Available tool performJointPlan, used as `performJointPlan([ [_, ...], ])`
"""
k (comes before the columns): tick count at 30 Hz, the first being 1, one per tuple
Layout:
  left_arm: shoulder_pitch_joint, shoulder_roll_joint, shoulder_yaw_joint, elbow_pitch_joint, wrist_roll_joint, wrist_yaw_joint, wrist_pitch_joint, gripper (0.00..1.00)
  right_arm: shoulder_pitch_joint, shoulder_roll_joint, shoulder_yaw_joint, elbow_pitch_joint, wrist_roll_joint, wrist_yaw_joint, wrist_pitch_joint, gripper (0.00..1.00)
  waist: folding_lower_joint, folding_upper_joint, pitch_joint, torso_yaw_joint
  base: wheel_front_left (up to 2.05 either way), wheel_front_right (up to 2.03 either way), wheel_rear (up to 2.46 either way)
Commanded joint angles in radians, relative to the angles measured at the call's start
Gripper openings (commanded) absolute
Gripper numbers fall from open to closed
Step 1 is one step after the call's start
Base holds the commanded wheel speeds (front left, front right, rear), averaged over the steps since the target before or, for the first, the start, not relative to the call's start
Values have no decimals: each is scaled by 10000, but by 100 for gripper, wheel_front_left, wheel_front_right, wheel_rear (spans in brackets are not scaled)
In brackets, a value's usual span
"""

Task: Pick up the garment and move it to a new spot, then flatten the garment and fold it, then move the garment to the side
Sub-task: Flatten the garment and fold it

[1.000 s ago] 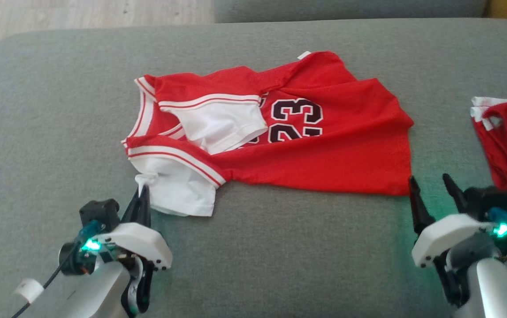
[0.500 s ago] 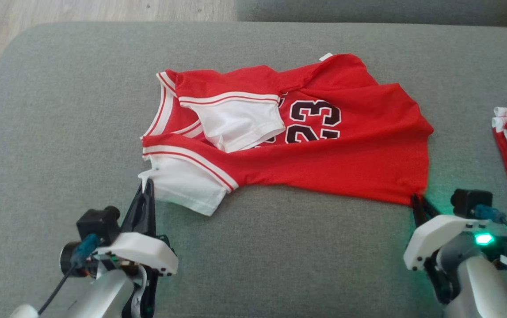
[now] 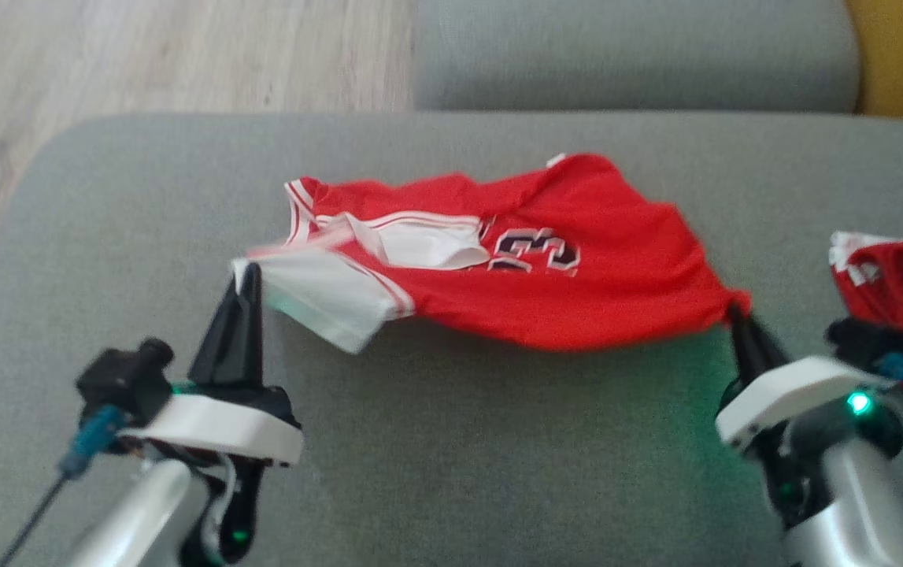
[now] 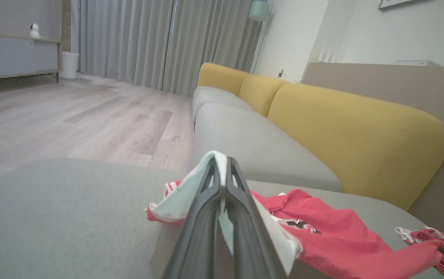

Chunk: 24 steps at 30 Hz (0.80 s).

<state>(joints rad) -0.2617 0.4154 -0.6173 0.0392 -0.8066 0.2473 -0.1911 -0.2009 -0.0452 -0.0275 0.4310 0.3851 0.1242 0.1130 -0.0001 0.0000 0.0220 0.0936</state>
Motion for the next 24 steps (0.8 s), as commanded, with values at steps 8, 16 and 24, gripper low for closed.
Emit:
performJointPlan([
  [8,-1893,1962,1113,-3608,698,480,1403,0,-24,-51,-689,-4935,237,65,1121,0,1,0,-1057,-39,0,0,0],
  [16,-4358,3056,1651,-5861,1158,501,3286,0,-70,-51,-1956,-9589,268,65,2950,0,1,0,-1201,-141,0,0,0],
  [24,-6131,3083,1336,-5061,1170,-104,4379,0,-1138,-192,-2225,-10383,-194,65,4442,0,1,0,-663,-360,0,0,0],
])
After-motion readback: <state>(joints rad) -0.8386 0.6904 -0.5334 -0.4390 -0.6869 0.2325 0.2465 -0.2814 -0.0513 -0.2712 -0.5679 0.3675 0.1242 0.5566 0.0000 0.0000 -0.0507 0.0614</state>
